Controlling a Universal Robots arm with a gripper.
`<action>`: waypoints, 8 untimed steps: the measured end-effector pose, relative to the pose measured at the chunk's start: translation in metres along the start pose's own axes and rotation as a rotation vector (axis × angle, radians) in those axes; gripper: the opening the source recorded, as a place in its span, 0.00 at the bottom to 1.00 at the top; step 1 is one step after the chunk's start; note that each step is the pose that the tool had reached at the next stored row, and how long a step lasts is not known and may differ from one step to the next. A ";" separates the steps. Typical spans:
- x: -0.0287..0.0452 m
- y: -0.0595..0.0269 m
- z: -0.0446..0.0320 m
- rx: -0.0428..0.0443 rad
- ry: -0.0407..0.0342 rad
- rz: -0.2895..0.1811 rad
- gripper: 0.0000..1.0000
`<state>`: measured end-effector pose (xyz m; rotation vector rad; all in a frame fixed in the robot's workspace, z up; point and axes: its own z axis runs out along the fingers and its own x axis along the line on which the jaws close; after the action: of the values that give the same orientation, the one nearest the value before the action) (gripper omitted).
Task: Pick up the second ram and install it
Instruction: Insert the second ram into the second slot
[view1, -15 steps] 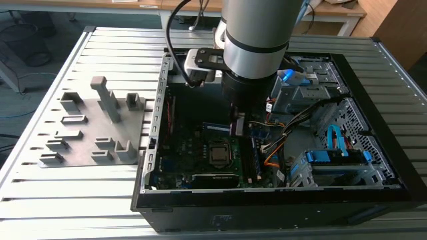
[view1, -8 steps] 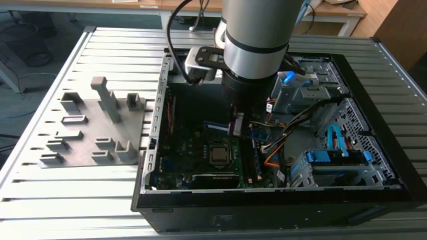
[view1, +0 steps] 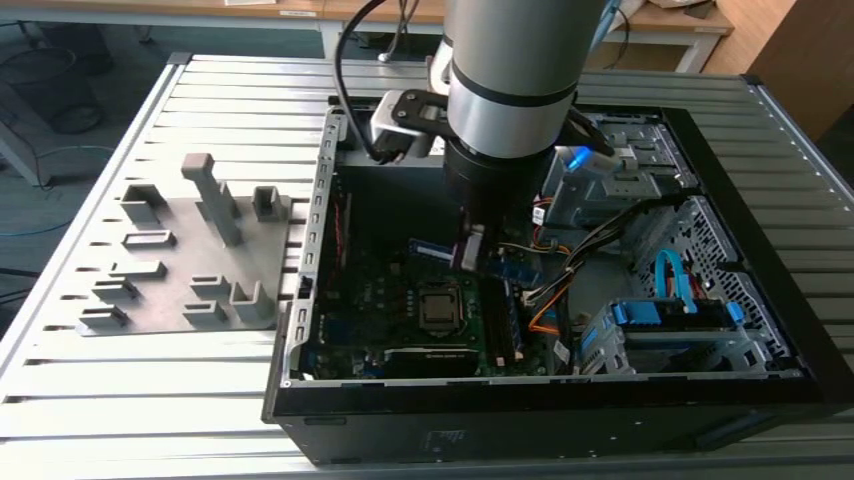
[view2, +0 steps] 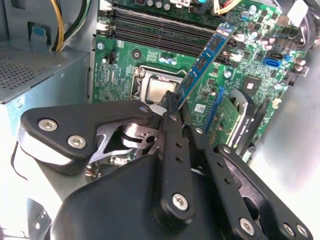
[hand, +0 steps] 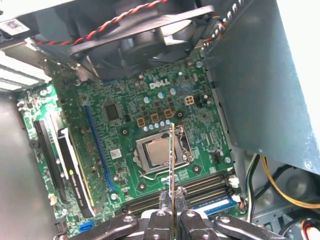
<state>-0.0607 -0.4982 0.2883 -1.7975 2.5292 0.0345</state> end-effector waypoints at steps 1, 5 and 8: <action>0.0000 0.0000 0.0000 0.0004 0.0001 0.009 0.14; 0.0000 0.0000 0.0000 0.0018 0.0002 0.041 0.14; 0.0000 0.0000 0.0000 0.0028 0.0003 0.064 0.14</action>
<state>-0.0607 -0.4982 0.2883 -1.7149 2.5852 0.0325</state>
